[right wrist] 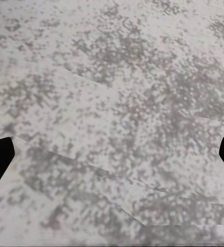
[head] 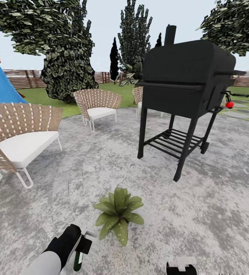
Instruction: Pick up the pesticide atomizer in the garden and spray insectifuge to fully cover both potted plants in the garden.
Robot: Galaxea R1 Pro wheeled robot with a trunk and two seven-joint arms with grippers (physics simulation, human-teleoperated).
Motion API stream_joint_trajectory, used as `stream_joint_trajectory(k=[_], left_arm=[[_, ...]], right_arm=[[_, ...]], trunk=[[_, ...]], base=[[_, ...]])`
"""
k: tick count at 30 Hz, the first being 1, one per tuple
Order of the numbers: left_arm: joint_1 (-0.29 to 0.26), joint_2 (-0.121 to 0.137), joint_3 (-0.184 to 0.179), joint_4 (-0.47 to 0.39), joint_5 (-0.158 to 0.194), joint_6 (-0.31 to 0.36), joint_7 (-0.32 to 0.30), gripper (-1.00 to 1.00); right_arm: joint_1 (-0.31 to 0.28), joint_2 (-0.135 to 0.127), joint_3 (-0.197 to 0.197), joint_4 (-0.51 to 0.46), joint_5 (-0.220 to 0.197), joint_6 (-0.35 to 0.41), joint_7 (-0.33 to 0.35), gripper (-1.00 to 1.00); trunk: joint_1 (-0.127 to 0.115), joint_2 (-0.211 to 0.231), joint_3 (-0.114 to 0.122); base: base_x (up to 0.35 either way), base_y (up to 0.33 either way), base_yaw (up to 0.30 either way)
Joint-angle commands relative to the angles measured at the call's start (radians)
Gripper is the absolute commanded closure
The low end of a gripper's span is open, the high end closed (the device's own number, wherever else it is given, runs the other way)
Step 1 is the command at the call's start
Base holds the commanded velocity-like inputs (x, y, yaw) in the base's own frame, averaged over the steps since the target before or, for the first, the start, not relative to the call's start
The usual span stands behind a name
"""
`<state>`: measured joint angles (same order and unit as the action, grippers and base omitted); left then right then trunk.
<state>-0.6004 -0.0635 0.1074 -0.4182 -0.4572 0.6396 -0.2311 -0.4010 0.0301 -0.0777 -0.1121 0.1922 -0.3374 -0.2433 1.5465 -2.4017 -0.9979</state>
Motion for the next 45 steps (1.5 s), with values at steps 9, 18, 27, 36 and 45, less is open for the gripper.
stream_joint_trajectory(k=[9,18,27,36,45], left_arm=[[0.0,-0.001,0.008,0.001,-0.011,0.003,-0.008,1.0],[0.0,-0.001,0.004,-0.002,-0.011,0.004,-0.01,1.0],[0.0,0.002,0.003,-0.002,-0.012,0.005,-0.023,1.0],[0.0,0.002,0.002,-0.002,-0.012,0.003,-0.022,1.0],[0.0,0.002,0.002,-0.002,-0.011,0.003,-0.022,1.0]], right_arm=[[-0.001,0.001,-0.008,0.001,0.01,-0.003,-0.004,-1.0],[-0.001,-0.002,-0.008,0.001,0.011,-0.003,-0.004,-1.0],[-0.001,-0.001,-0.008,0.0,0.01,-0.003,-0.004,-1.0],[-0.001,-0.001,-0.007,0.001,0.01,-0.003,-0.004,-1.0],[-0.001,0.001,-0.007,0.002,0.01,-0.003,-0.004,-1.0]], trunk=[[0.0,0.0,0.006],[0.0,0.0,0.007],[0.0,0.0,0.007],[0.0,0.0,0.007],[0.0,0.0,0.007]], base=[[0.0,0.313,-0.258],[0.0,0.083,-0.025],[0.0,0.0,-0.085],[0.0,0.0,-0.263],[-0.217,0.084,-0.265]])
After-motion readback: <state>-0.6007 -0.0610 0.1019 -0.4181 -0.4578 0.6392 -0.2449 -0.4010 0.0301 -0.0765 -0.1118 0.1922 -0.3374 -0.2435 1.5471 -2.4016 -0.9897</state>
